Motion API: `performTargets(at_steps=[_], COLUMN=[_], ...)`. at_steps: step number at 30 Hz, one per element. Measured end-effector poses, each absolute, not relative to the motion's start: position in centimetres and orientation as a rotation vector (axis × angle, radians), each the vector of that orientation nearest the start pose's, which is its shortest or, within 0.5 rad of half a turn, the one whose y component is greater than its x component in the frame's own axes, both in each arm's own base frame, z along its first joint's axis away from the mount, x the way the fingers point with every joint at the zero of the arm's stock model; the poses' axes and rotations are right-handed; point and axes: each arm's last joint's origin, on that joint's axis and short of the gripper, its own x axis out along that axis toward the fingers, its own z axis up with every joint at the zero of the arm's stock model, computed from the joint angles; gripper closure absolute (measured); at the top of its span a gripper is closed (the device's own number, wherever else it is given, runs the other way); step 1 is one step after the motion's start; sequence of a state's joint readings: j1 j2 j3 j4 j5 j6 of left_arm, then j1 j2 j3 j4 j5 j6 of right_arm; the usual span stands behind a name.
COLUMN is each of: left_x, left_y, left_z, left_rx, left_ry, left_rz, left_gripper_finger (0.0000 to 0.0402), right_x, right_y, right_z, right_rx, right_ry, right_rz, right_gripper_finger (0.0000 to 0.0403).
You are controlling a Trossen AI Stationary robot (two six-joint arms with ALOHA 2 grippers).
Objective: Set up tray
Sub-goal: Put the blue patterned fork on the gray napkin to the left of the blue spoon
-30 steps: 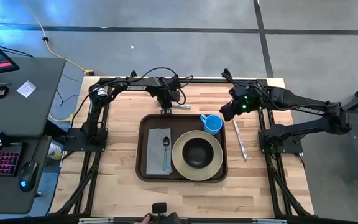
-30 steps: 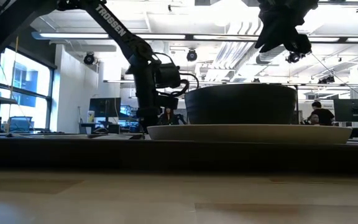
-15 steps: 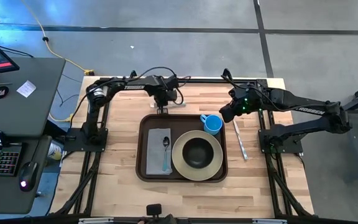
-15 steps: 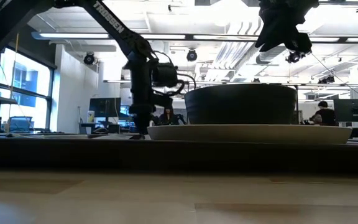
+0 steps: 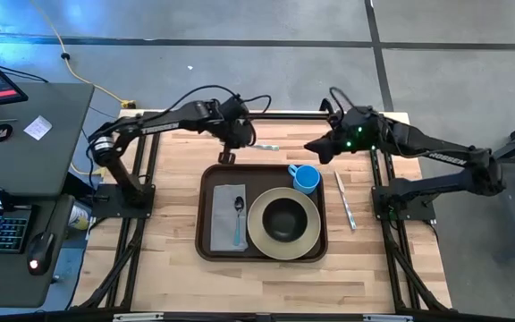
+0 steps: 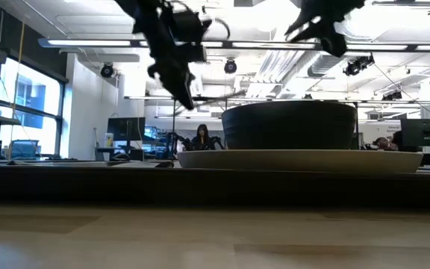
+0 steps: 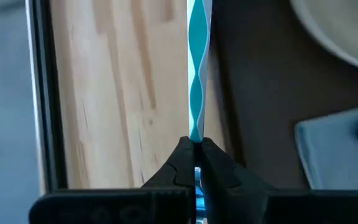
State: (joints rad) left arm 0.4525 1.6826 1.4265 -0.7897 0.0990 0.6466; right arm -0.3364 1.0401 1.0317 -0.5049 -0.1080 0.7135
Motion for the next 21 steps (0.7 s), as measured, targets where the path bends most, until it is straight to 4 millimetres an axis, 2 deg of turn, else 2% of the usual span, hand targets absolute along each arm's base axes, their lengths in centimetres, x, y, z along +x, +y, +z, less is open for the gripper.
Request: performTargets(at_steps=[4,8,15,21], left_x=[31.5,31.6,30.5,30.0], left_y=[12.8,10.5,7.4,5.2], left_z=[29.5,30.5,29.5,27.8], left_rx=[0.469,0.571,0.554,0.685], left_ry=[1.01,0.976,1.157,1.274], left_rz=[-0.12,-0.182,-0.345,-0.423], left_gripper_finger=[0.0365,0.0365,0.0365,0.0365], right_x=[20.5,21.0,22.4,22.6], right_y=[-8.0,-9.2,-10.1,-10.2], right_z=[34.5,33.7,32.2,31.9], right_rx=[0.847,0.915,0.923,0.863], right_ry=[0.374,0.419,0.502,0.515], right_rz=[-0.292,-0.243,-0.174,-0.158], right_gripper_finger=[0.0332,0.0331,0.0331,0.0331])
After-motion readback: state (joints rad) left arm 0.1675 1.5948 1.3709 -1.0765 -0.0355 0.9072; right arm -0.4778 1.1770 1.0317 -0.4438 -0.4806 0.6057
